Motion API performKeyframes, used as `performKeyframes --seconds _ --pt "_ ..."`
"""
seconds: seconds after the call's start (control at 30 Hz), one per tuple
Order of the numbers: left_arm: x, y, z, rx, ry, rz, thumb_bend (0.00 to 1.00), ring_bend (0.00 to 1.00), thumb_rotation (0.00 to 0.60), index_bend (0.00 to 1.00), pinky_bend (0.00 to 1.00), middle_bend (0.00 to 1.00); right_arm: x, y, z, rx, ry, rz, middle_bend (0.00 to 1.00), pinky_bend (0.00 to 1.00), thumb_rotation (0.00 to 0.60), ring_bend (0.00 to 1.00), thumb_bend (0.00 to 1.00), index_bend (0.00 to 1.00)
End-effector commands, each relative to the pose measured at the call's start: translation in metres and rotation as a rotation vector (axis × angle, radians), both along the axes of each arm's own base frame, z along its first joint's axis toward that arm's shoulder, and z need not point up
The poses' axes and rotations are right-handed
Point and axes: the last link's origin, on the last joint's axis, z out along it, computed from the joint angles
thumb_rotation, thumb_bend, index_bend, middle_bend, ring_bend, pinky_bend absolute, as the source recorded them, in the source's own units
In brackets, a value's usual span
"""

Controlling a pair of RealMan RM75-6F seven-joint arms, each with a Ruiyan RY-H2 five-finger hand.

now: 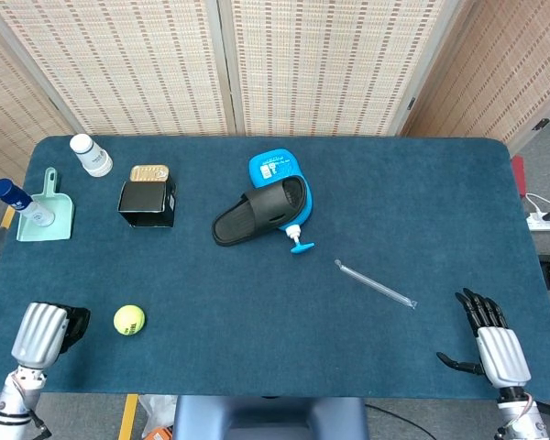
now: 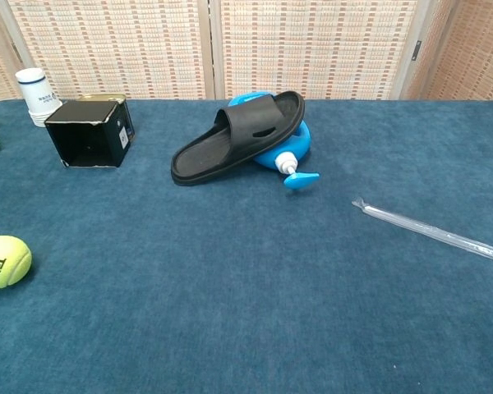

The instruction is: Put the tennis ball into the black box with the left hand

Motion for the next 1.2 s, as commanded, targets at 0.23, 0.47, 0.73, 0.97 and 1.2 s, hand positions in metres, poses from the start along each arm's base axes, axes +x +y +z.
performKeyframes --seconds 0.23,0.47,0.73,0.97,1.2 --pt "-0.009 -0.099 -0.065 -0.066 0.000 0.127 0.64 1.00 0.600 1.00 1.00 1.00 0.005 0.000 -0.007 0.042 0.015 0.029 0.00 0.00 0.600 0.00 0.00 0.00" --pt "-0.008 -0.109 -0.106 -0.126 0.063 0.122 0.64 1.00 0.600 1.00 1.00 1.00 0.005 -0.002 -0.006 0.050 0.008 0.029 0.00 0.00 0.600 0.00 0.00 0.00" --pt "0.004 -0.086 -0.135 -0.166 0.104 0.109 0.64 1.00 0.600 1.00 1.00 1.00 0.000 0.000 0.001 0.023 -0.017 0.020 0.00 0.00 0.600 0.00 0.00 0.00" --pt "0.008 -0.069 -0.143 -0.156 0.105 0.118 0.64 1.00 0.600 1.00 1.00 1.00 -0.002 -0.002 0.002 0.014 -0.017 0.007 0.00 0.00 0.600 0.00 0.00 0.00" --pt "-0.004 -0.042 -0.143 -0.103 0.114 0.193 0.64 1.00 0.600 1.00 1.00 1.00 -0.004 -0.002 0.003 0.012 -0.017 -0.001 0.00 0.00 0.600 0.00 0.00 0.00"
